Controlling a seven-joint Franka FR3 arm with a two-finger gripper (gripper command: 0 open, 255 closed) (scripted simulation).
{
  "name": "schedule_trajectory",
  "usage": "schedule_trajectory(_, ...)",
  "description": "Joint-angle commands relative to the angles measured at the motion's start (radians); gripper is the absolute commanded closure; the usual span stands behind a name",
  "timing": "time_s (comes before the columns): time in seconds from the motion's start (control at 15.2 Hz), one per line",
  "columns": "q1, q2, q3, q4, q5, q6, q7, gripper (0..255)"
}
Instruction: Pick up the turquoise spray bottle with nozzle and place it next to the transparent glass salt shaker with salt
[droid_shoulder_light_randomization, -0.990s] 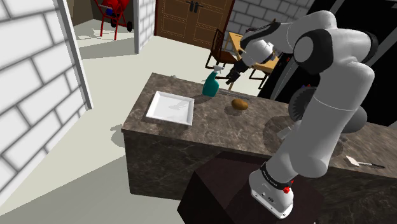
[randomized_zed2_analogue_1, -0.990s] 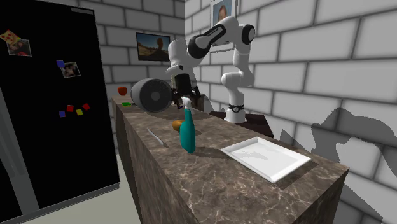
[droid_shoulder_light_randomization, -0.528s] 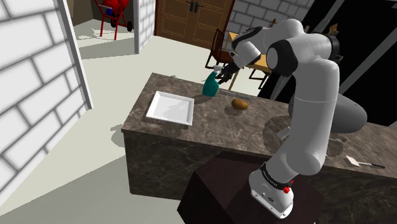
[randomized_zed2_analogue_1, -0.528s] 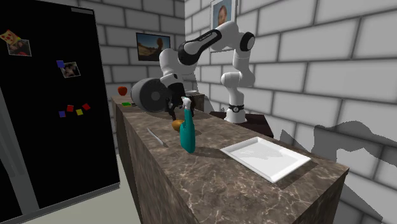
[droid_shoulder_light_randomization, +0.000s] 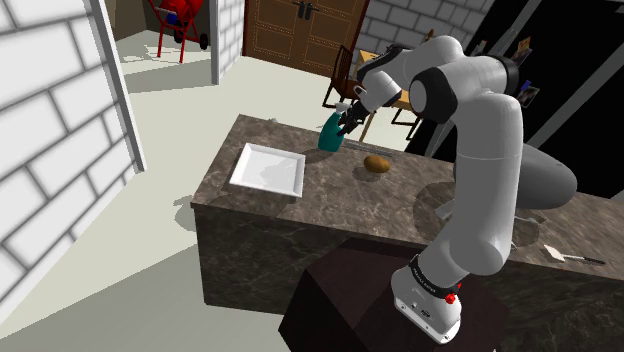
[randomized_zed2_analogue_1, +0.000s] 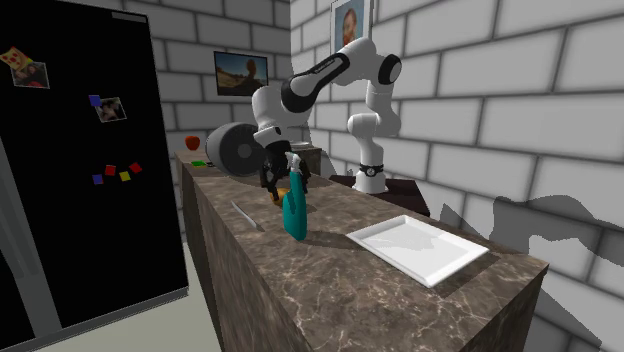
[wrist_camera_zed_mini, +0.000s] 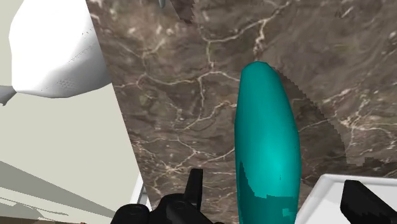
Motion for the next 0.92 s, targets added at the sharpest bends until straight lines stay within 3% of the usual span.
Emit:
schedule_trajectory(0.0,-0.001,0.001,0.001,0.0,0.002,0.001,-0.001,0)
schedule_trajectory(0.26,-0.001,0.001,0.001,0.0,0.001,0.001,-0.001,0)
schedule_trajectory(0.33,-0.001,0.001,0.001,0.0,0.001,0.001,-0.001,255)
schedule_trajectory(0.86,-0.001,0.001,0.001,0.0,0.001,0.001,-0.001,255)
